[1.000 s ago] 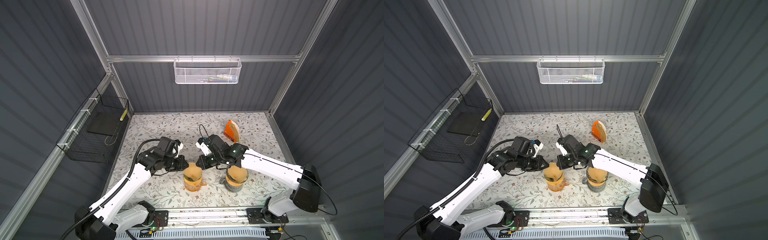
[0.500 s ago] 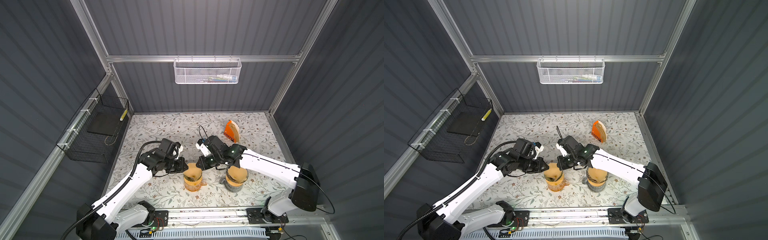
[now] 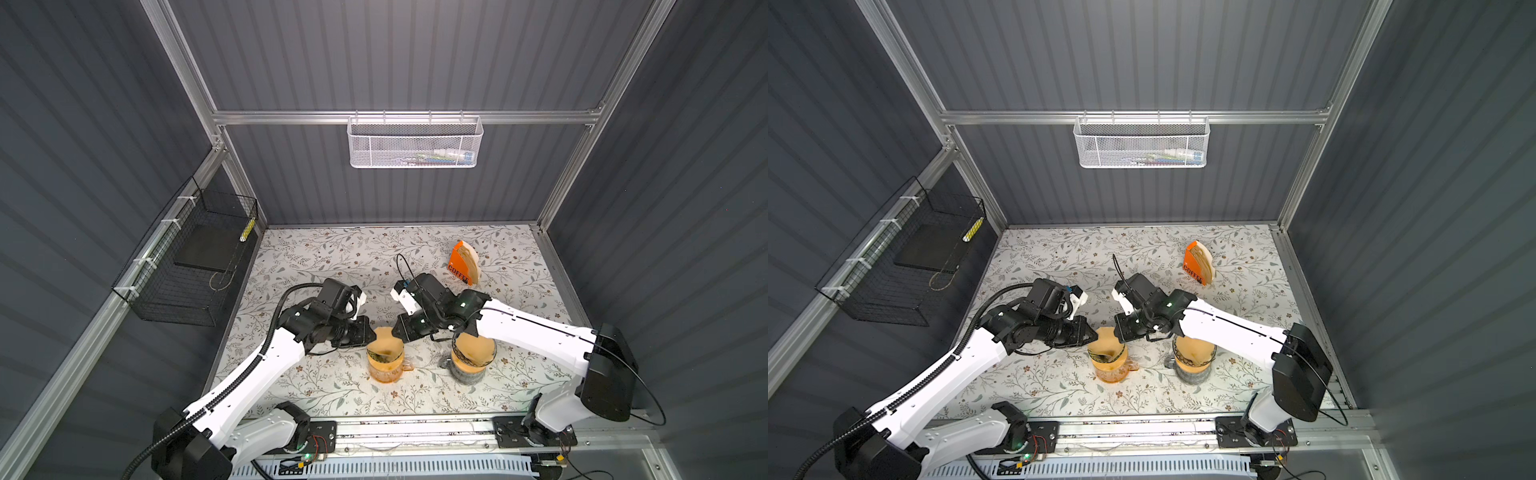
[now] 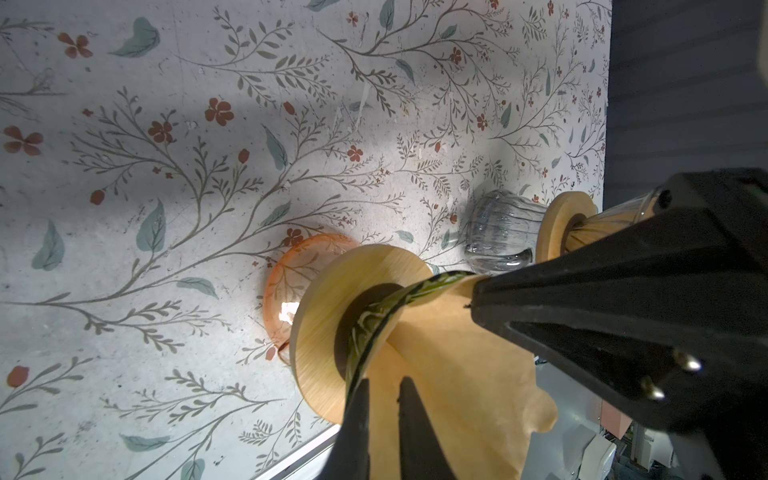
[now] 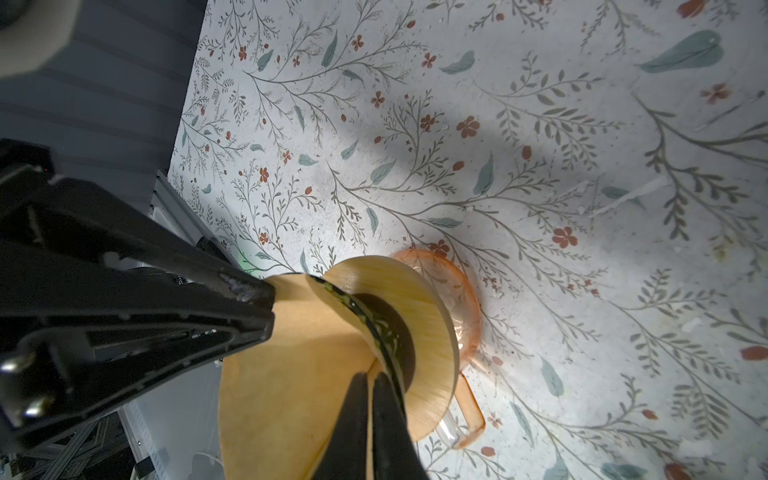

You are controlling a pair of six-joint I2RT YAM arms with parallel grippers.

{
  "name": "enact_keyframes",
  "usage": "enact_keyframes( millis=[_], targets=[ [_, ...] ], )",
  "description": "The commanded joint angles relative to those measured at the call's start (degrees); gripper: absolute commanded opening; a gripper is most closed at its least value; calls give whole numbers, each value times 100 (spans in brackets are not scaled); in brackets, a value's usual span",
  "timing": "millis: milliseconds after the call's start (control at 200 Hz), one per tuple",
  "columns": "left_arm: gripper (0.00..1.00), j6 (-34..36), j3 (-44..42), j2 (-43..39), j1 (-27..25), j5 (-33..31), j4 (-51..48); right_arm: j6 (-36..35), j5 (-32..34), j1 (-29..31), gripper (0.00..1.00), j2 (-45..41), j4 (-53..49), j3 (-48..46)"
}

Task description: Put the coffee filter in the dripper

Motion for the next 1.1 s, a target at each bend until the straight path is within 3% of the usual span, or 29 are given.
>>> enact_keyframes(
  millis=[0,405,1096],
  targets=[
    [16,35,51,-142,-13,-75,-34,16,-26,-10,10,-37,9,-44],
    [16,-49,309,-411,-19,-6,-130,91,-8,7,10,-447,-60,-82],
    [17,-85,-220,-862,-18,366,-405,421,216,359,10,-888,-191,-593]
  ],
)
